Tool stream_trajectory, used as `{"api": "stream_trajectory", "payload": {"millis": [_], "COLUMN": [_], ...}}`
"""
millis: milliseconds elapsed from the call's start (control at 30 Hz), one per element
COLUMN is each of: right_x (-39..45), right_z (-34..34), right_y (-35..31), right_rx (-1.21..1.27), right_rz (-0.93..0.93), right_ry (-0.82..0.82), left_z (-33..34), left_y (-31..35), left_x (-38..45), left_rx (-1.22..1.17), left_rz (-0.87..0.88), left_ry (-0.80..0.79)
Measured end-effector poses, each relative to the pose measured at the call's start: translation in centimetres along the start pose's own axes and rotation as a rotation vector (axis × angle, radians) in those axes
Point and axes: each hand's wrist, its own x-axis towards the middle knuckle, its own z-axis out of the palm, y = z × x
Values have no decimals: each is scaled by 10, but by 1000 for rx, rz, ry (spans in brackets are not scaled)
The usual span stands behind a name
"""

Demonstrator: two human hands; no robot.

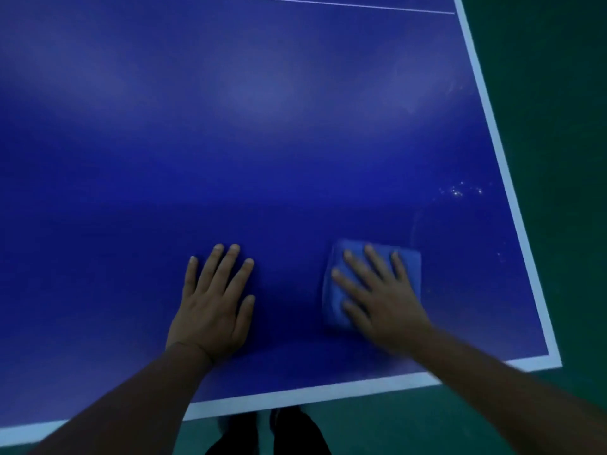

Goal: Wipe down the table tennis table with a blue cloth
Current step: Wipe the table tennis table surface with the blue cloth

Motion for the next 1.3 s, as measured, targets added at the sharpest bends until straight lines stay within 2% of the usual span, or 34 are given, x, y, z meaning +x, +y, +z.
{"api": "stream_trajectory", "payload": {"millis": [100, 167, 233, 333, 400, 467, 500, 600, 633, 667, 733, 800, 833, 900, 1000, 1033, 1067, 1100, 1200, 1233, 1267, 1300], "right_x": [68, 82, 59, -20, -45, -33, -19, 28, 32, 28, -5, -42, -48, -43, -13, -1, 9, 14, 4, 4, 5, 8], "right_z": [-10, -7, 4, 22, 22, 17, 12, 1, 3, 8, 21, 21, 16, 7, -1, 0, 4, 10, 20, 17, 14, 9], "right_y": [10, -11, -50, -98, -83, -55, -43, -41, -58, -80, -124, -131, -118, -83, -67, -83, -106, -133, -176, -164, -145, -122], "right_rx": [53, 70, 57, 41, 43, -17, -30, 64, 84, 76, 54, 36, 14, -39, 96, 109, 80, 51, -29, -47, -79, -96], "right_rz": [439, 616, 521, 122, -61, -52, 60, 601, 680, 649, 360, 125, 92, 245, 769, 856, 833, 697, 48, -72, -80, 28], "right_ry": [50, 73, 88, 42, 10, 31, 54, 100, 103, 107, 66, -12, -45, -52, 20, 55, 75, 82, -19, -57, -56, -32], "left_z": [1, 2, 3, 5, 6, 7, 8, 5, 2, -2, -10, -12, -12, -9, -3, -2, 0, 3, 8, 9, 9, 9], "left_y": [-1, 0, -1, -1, -3, -5, -6, -7, -7, -8, -16, -30, -39, -56, -76, -80, -81, -82, -85, -86, -87, -88], "left_x": [1, 0, -1, -1, -1, -2, -2, -3, -4, -7, -19, -48, -66, -103, -140, -144, -145, -145, -143, -143, -143, -143], "left_rx": [-23, -21, -25, -43, -56, -77, -94, -170, -219, -274, -328, -283, -248, -180, -107, -90, -72, -59, -43, -38, -37, -38], "left_rz": [-14, -17, -22, -16, -11, -5, -2, 5, 5, -4, -43, -127, -181, -264, -330, -349, -360, -360, -346, -344, -344, -347], "left_ry": [0, 2, 9, 20, 28, 42, 53, 83, 89, 104, 165, 214, 216, 191, 142, 124, 107, 96, 100, 99, 99, 101]}}
